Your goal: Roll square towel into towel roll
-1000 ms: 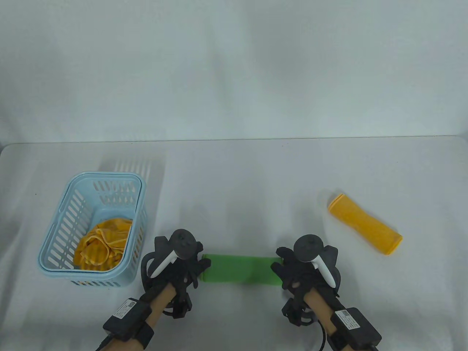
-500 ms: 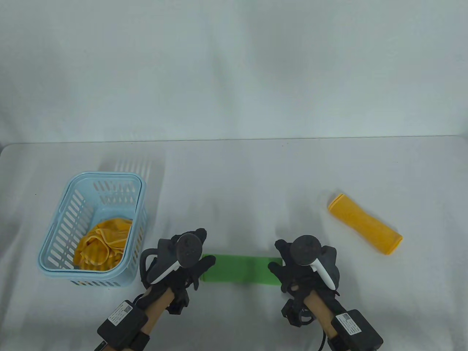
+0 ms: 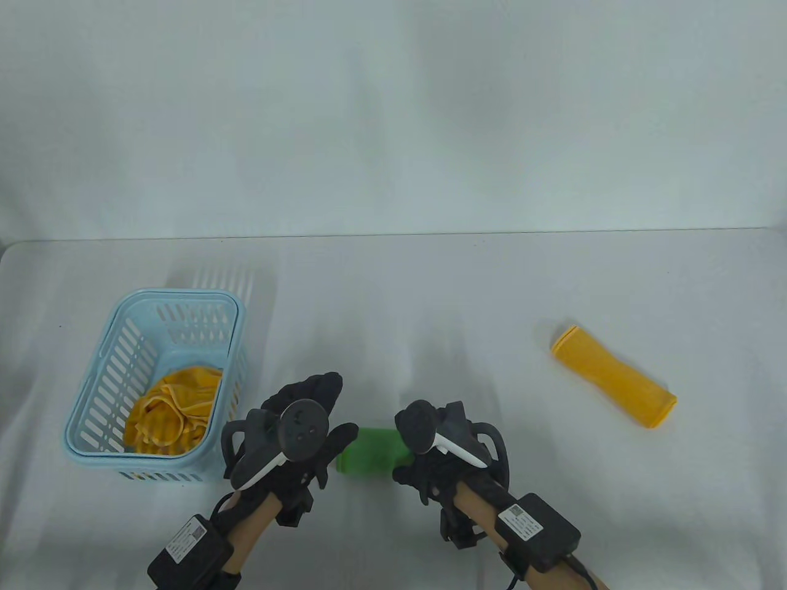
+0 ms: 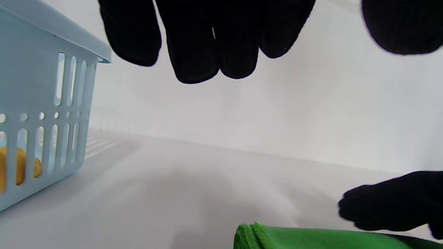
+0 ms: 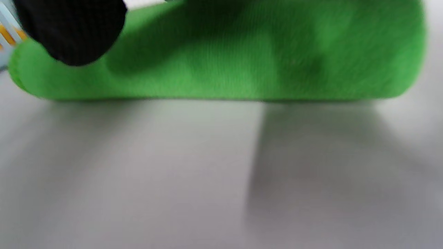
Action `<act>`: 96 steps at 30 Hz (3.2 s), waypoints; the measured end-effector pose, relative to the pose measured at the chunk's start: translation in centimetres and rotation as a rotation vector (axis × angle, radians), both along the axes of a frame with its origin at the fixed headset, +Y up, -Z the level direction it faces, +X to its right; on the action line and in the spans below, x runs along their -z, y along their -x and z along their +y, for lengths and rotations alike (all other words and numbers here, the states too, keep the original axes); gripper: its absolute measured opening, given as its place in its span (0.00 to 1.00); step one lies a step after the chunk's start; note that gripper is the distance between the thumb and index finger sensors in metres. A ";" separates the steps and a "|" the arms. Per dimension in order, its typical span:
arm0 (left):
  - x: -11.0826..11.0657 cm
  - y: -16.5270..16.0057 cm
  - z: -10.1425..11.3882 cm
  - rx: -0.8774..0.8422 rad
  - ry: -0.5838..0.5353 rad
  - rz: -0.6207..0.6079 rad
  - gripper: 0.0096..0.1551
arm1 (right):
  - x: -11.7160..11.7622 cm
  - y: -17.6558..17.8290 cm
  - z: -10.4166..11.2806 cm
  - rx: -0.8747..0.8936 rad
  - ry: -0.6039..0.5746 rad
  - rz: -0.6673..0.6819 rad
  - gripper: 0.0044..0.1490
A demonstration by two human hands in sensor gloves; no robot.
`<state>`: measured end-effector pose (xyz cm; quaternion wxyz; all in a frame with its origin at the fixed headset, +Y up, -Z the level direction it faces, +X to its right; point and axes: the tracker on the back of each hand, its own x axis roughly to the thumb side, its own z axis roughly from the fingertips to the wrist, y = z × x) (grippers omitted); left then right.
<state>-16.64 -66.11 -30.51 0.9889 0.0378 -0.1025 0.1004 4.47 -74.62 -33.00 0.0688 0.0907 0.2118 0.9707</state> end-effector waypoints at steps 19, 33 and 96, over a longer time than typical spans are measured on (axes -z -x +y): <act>0.1 0.0 -0.1 0.005 0.006 0.003 0.50 | 3.4 2.0 -1.5 -0.058 -0.026 -0.061 0.46; 0.0 0.3 0.1 -0.017 -0.001 0.006 0.50 | 3.6 0.4 1.2 0.053 -0.036 -0.153 0.41; -0.3 -0.4 -0.2 0.013 0.015 -0.021 0.50 | 3.8 -23.0 4.3 -0.239 -0.269 -0.737 0.52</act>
